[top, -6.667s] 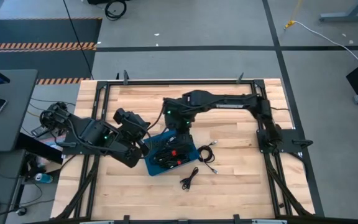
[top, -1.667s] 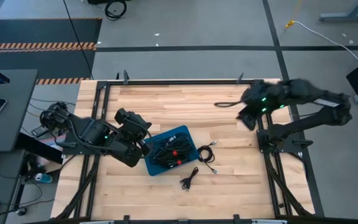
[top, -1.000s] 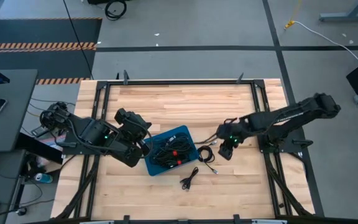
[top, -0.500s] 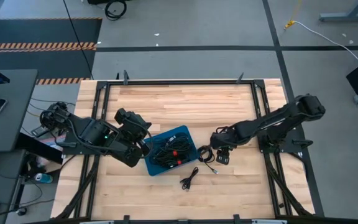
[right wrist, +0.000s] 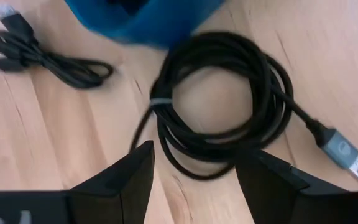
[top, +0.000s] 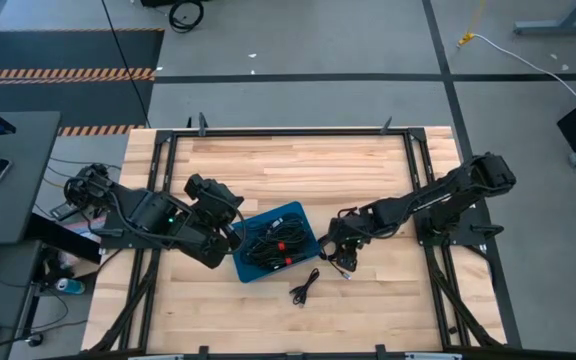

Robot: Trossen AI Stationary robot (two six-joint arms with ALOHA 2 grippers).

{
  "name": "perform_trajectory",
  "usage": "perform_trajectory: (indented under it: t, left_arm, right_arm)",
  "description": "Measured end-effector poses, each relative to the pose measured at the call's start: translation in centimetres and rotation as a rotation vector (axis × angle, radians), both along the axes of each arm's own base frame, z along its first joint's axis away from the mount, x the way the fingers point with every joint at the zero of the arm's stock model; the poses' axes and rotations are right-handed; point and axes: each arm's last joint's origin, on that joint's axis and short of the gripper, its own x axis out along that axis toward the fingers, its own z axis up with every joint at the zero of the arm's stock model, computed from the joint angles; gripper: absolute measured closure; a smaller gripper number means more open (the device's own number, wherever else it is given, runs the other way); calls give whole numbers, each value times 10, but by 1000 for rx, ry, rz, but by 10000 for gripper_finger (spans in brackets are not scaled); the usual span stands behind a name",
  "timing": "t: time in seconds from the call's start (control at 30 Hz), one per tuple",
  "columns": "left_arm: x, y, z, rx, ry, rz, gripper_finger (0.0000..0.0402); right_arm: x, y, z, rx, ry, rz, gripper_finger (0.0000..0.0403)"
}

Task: Pick and place USB-C Cables
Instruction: Put the black charger cable into the blue bin

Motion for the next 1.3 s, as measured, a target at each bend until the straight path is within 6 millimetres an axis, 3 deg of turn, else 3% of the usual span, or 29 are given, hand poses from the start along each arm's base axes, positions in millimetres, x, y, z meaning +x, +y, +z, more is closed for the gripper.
perform_trajectory:
  t: [0.33,0.8,1.3]
  left_arm:
    - [0,0,0,1,1,-1,397]
    - [0,0,0,5,6,-5,397]
    - [0,0,0,8,8,-6,397]
  right_arm:
    - [2,-6,0,-61,-24,-8,178]
    - [-1,-21,-3,-47,55,-177,178]
    - [10,-19,-29,-46,115,-215,178]
